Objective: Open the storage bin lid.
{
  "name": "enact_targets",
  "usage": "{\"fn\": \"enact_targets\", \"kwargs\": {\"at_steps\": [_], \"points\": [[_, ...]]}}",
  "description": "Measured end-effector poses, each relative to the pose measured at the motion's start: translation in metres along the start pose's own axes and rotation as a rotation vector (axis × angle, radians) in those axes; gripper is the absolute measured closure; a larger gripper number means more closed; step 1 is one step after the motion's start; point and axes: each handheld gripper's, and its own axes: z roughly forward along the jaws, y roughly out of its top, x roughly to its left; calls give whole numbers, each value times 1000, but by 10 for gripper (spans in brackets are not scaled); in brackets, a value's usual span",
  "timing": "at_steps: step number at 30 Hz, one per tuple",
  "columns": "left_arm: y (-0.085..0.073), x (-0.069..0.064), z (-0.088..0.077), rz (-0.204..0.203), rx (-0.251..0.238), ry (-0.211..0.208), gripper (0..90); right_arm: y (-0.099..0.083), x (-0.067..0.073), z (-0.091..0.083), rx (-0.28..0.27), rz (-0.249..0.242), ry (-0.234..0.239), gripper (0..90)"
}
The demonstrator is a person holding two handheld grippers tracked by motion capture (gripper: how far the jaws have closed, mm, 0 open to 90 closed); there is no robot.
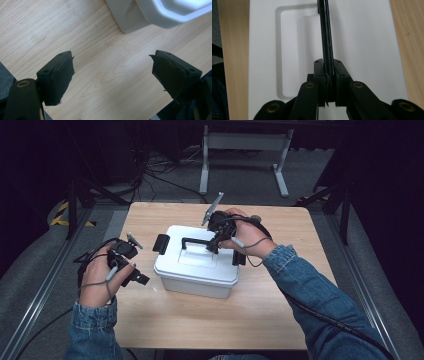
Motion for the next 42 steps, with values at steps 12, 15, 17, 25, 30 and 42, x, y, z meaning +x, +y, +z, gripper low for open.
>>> {"fn": "enact_targets", "kwargs": {"at_steps": [12, 15, 17, 25, 30, 42], "points": [[-5, 2, -1, -16, 8, -11, 183, 9, 9, -18, -49, -37, -28, 839], [-7, 3, -3, -17, -2, -6, 182, 9, 10, -25, -59, -34, -25, 839], [-8, 3, -3, -19, 2, -11, 182, 7, 10, -29, -77, -30, -26, 839], [-5, 4, 1, -22, 11, -5, 182, -4, 9, -55, -119, -20, -60, 839], [-3, 4, 3, -13, 20, -13, 182, -19, 4, -73, -142, 4, -81, 839], [-2, 3, 5, -4, 32, -6, 182, -64, -9, -107, -180, 77, -136, 838]]}}
